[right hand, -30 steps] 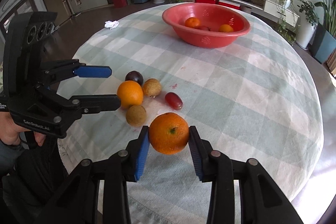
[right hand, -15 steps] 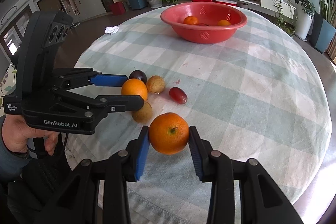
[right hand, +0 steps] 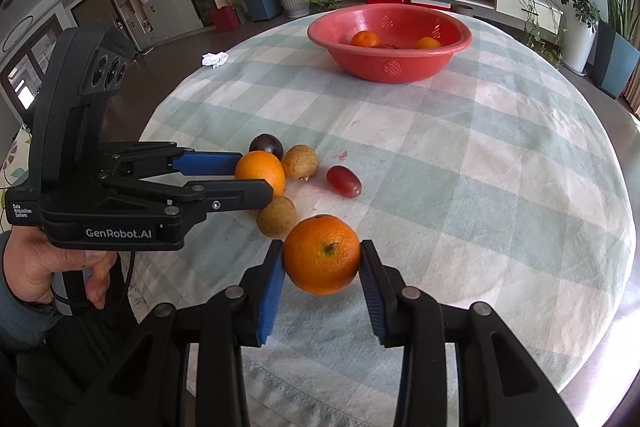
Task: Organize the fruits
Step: 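Grasp the large orange with the left gripper while the right gripper holds the tangerine, then carry the large orange and tangerine over the red bowl with both grippers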
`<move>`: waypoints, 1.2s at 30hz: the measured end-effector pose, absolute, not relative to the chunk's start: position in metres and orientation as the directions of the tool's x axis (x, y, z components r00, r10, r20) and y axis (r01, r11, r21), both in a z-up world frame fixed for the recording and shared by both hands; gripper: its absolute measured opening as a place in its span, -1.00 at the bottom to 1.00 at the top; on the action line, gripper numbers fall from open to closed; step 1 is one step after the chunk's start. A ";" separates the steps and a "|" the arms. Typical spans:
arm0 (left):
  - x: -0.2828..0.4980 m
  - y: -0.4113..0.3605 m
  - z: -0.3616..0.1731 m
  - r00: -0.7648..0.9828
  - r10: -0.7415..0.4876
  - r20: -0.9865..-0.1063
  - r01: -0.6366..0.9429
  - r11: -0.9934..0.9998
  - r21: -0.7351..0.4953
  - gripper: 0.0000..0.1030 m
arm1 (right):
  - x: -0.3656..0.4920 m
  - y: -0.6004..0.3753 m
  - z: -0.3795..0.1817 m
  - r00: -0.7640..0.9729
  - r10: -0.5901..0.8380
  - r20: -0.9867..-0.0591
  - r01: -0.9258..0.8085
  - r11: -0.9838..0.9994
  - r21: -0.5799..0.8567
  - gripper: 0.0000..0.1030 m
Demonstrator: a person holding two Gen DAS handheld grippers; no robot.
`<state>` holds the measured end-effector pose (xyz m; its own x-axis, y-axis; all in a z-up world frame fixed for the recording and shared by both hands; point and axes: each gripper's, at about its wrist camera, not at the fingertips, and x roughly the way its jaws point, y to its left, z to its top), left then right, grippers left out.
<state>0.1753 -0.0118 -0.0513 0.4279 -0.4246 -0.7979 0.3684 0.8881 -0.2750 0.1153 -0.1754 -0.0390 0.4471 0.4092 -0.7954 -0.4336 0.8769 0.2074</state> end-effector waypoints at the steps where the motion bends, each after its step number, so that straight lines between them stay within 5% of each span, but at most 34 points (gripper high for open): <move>1: 0.176 -0.013 -0.051 0.425 -0.430 -0.797 0.373 0.885 -0.279 -0.02 | 0.115 -0.175 -0.039 0.447 0.411 -0.795 -0.434 0.876 0.208 -0.23; 14: 0.175 -0.010 -0.053 0.410 -0.470 -0.782 0.391 0.865 -0.315 -0.29 | 0.115 -0.176 -0.038 0.460 0.417 -0.784 -0.426 0.878 0.217 -0.23; 36: 0.157 0.011 -0.037 0.446 -0.491 -0.749 0.409 0.856 -0.317 -0.28 | 0.113 -0.181 -0.035 0.489 0.424 -0.762 -0.413 0.882 0.226 -0.23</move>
